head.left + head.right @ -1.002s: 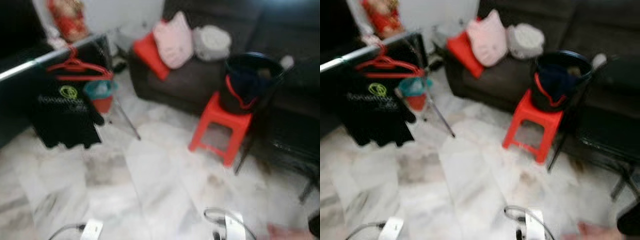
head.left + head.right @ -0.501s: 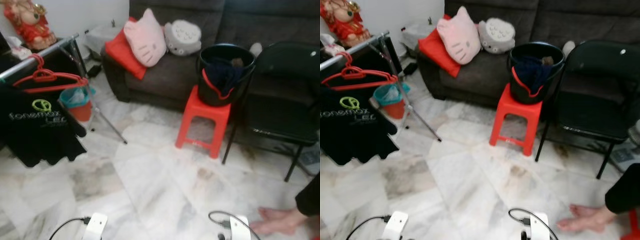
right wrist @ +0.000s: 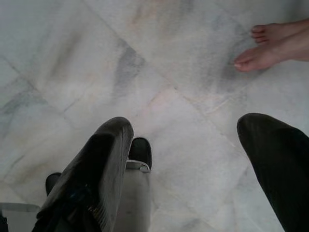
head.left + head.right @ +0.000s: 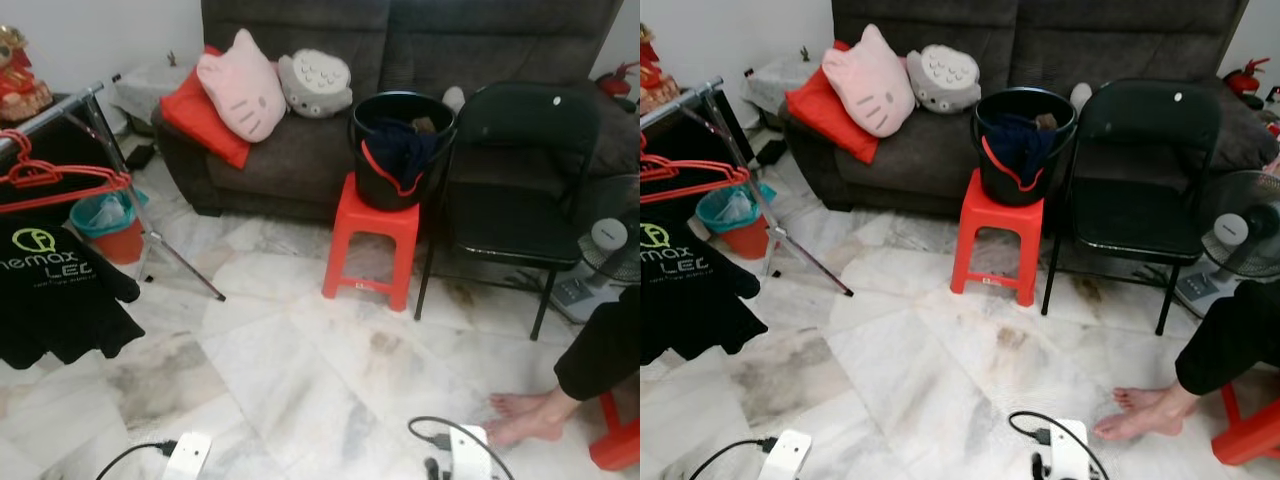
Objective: Hang hanger
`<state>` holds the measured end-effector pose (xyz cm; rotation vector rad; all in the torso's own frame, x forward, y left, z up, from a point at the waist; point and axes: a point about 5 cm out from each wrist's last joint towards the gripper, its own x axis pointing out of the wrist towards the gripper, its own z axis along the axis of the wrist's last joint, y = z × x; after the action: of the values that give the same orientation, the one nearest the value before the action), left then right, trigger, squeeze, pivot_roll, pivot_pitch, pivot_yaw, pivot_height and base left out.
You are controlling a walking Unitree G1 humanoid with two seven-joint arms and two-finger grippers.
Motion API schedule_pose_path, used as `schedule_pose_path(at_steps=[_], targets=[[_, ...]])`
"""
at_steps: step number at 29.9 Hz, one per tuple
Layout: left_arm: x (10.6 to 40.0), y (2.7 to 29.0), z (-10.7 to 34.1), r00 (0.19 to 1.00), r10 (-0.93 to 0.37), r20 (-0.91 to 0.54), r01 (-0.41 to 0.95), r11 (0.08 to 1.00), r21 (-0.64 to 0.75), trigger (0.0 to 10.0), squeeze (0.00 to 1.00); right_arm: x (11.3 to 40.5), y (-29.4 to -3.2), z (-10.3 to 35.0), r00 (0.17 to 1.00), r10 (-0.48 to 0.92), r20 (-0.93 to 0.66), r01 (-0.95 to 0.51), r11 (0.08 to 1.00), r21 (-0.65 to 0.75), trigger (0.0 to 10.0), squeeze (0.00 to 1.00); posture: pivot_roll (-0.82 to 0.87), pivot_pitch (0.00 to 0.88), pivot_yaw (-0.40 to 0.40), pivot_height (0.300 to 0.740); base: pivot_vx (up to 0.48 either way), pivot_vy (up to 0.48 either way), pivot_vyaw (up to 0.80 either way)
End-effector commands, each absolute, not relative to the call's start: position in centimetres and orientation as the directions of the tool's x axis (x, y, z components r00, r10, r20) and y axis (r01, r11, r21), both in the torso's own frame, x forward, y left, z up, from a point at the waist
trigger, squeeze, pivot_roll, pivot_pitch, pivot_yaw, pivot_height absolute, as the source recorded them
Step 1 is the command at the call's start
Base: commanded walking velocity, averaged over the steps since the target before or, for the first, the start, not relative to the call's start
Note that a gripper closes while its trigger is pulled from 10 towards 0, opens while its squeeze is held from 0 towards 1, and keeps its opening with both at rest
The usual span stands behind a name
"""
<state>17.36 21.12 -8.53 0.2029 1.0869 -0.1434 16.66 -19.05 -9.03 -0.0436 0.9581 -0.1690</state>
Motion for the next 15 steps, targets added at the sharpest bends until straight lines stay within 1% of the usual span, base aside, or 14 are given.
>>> schedule_pose_path(at_steps=[1,4,14,15], targets=[[17.07,21.33,-8.64,0.441,-0.006,-0.897,0.233,0.967,0.108,10.0,0.0,16.82,-19.33,-8.92,0.569,-0.169,-0.805,0.136,0.985,-0.111,10.0,0.0,-0.02,0.0,0.032,0.74,0.24,0.0,0.0],[17.01,21.33,-8.66,0.442,-0.008,-0.897,0.234,0.966,0.107,10.0,0.0,16.71,-19.29,-8.96,0.569,-0.17,-0.805,0.138,0.984,-0.11,10.0,0.0,-0.01,0.0,0.031,0.74,0.279,0.0,0.0],[16.85,21.58,-8.69,0.437,0.0,-0.9,0.237,0.965,0.115,10.0,0.0,16.58,-18.81,-9.05,0.571,-0.167,-0.804,0.147,0.984,-0.1,10.0,0.0,-0.02,0.0,0.042,0.74,0.35,0.0,0.0],[16.82,21.62,-8.69,0.435,0.0,-0.9,0.241,0.963,0.117,10.0,0.0,16.58,-18.76,-9.06,0.572,-0.167,-0.803,0.155,0.983,-0.095,10.0,0.0,-0.02,0.0,0.047,0.74,0.352,0.0,-0.49]])
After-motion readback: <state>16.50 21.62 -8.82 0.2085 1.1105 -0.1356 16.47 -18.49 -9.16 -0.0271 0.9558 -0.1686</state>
